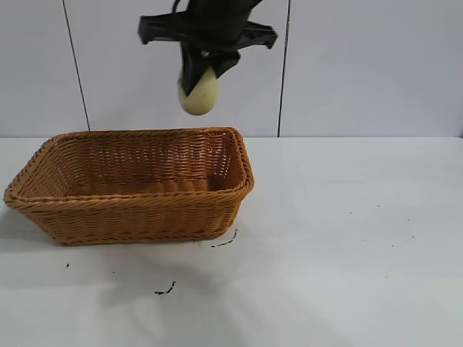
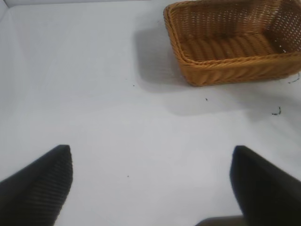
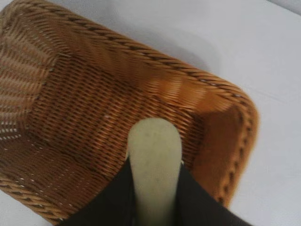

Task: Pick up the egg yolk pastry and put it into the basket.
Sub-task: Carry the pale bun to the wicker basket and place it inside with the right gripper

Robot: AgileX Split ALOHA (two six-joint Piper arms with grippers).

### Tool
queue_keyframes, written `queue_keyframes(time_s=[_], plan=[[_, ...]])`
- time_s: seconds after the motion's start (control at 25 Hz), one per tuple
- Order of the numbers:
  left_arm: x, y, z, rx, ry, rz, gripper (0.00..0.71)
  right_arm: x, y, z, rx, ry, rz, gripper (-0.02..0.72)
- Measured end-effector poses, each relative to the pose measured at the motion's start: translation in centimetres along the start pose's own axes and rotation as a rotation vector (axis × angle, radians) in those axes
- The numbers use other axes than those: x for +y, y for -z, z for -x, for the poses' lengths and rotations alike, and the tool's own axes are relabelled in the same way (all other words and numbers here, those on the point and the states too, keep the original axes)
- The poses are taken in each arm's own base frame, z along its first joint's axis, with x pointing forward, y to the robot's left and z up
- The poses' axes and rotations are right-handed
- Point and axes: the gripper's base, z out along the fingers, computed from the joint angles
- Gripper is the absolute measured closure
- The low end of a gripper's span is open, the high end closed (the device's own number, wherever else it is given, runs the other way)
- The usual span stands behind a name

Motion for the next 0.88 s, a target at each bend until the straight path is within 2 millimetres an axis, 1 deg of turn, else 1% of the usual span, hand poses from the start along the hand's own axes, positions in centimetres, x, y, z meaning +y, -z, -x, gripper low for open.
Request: queue_keyframes(time_s=[0.12,0.2,0.32,0.36,0.4,0.44,0.48,0.56,0.64,0.68,0.76,0.88], plan=[[0.0,0.0,0.0,0.0,0.0,0.0,0.017,0.0,-2.4,-0.9,0.017,-0.005,0.004,0.585],[0.0,0.0,0.0,0.0,0.0,0.0,0.017,-0.1,-3.7,-1.7,0.043,-0.009,0.001,0.585],[0.0,0.0,0.0,0.0,0.0,0.0,0.017,-0.2,-4.7,-2.2,0.063,-0.01,-0.001,0.568],[0.0,0.0,0.0,0.0,0.0,0.0,0.017,-0.2,-4.8,-2.3,0.066,-0.011,0.0,0.535],[0.0,0.0,0.0,0.0,0.0,0.0,0.017,-0.2,-5.0,-2.4,0.069,-0.011,0.0,0.481],[0.0,0.0,0.0,0.0,0.0,0.0,0.017,-0.2,-5.0,-2.4,0.069,-0.011,0.0,0.406],[0.0,0.0,0.0,0.0,0.0,0.0,0.017,-0.2,-4.9,-2.3,0.066,-0.011,0.0,0.333],[0.0,0.0,0.0,0.0,0.0,0.0,0.017,-0.2,-4.7,-2.0,0.059,-0.01,0.001,0.163],[0.0,0.0,0.0,0.0,0.0,0.0,0.017,-0.2,-4.2,-1.6,0.062,-0.012,0.001,0.073],[0.0,0.0,0.0,0.0,0.0,0.0,0.017,-0.1,-3.6,-1.2,0.058,-0.016,-0.001,0.051],[0.0,0.0,0.0,0.0,0.0,0.0,0.017,-0.1,-2.3,-0.2,0.046,-0.021,-0.007,0.032],[0.0,0.0,0.0,0.0,0.0,0.0,0.017,-0.4,0.6,1.6,0.018,-0.017,-0.026,0.025]])
